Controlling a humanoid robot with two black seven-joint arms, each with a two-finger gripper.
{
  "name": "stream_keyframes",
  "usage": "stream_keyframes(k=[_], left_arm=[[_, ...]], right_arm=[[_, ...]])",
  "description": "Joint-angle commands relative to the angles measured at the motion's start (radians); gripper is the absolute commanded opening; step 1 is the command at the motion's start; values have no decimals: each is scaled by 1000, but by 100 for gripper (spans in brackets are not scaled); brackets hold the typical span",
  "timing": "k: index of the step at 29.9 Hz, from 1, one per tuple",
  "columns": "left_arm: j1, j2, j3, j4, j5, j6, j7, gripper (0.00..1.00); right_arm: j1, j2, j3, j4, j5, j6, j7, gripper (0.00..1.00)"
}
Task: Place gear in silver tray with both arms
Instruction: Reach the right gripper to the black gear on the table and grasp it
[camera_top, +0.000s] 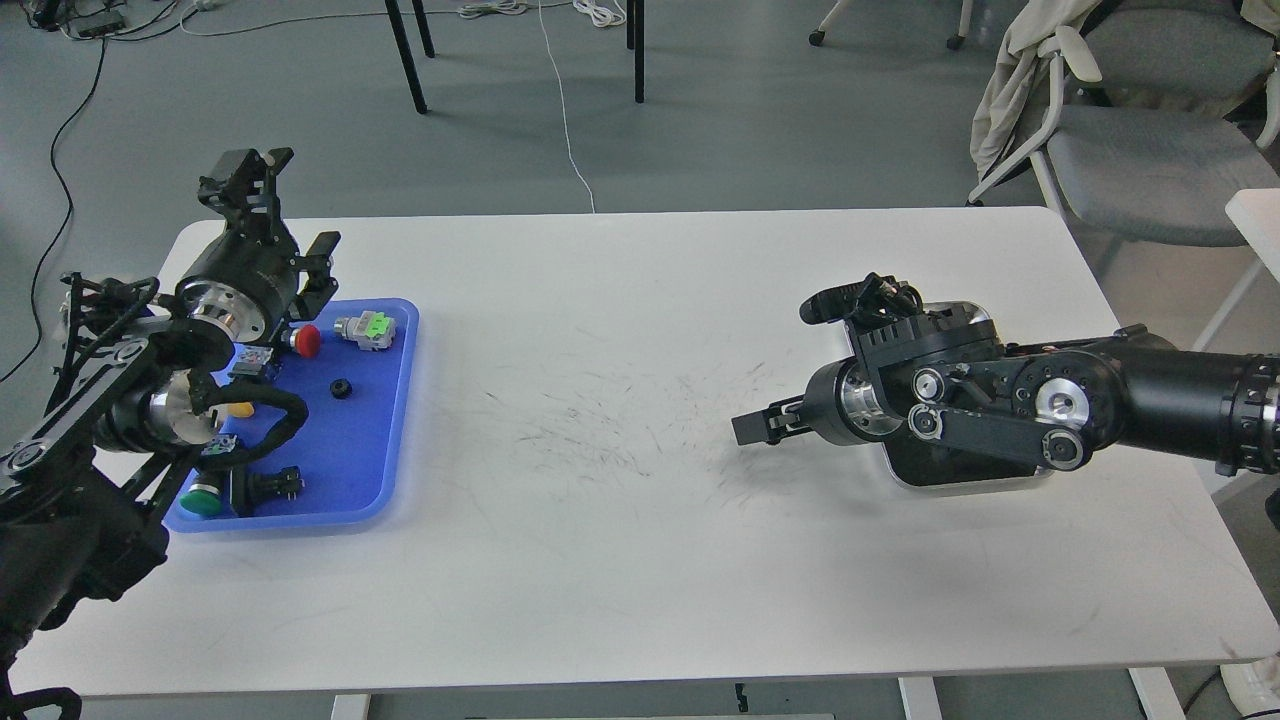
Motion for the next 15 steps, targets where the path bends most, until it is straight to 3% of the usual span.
stream_keyframes(k=[1,15], left_arm=[[0,1,0,0,0,1,-2,98],[3,8,-2,0,0,3,-14,98]], right_arm=[[-2,16,-2,-8,-5,0,0,98],[12,20,-52,-10,-41,1,8,87]])
